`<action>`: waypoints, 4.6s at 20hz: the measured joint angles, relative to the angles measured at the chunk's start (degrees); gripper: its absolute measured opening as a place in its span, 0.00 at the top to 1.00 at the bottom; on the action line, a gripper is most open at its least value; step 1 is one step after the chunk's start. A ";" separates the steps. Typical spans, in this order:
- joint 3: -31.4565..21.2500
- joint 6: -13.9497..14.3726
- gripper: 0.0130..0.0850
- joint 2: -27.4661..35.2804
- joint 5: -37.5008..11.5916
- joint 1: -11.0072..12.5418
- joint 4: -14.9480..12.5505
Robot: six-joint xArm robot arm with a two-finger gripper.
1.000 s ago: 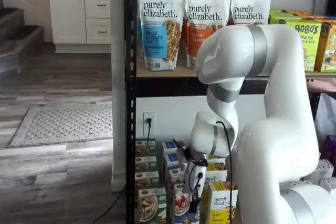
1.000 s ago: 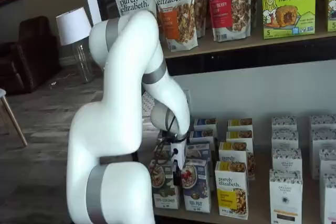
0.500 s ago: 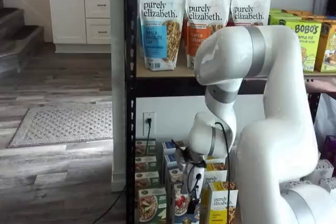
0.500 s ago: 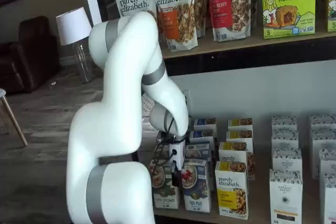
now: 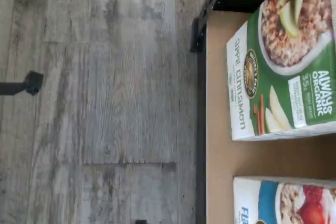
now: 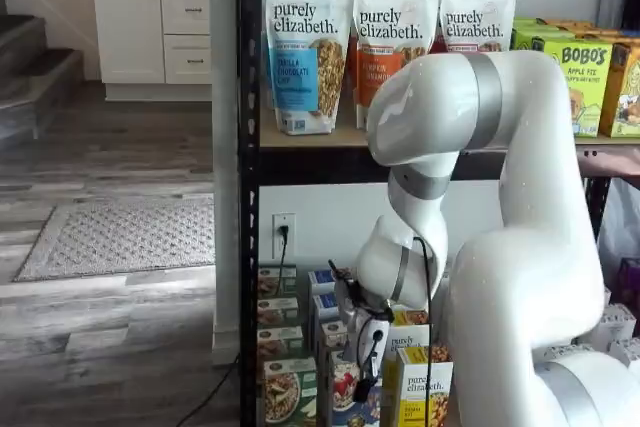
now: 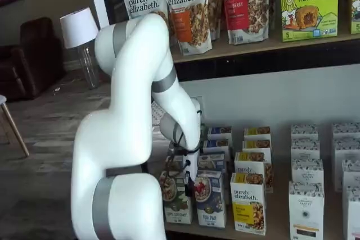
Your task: Pick up the blue and white box that is on the bottom shelf, the second box from the left
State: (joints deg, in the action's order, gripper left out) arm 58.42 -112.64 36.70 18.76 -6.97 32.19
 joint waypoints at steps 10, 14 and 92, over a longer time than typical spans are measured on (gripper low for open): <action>2.60 -1.38 0.00 0.96 1.39 1.07 0.78; 3.94 -1.76 0.00 1.75 1.80 1.43 0.93; 28.56 3.35 0.00 20.48 7.44 4.77 -6.94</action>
State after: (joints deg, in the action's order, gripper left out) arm 86.97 -109.29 57.18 26.20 -2.20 25.25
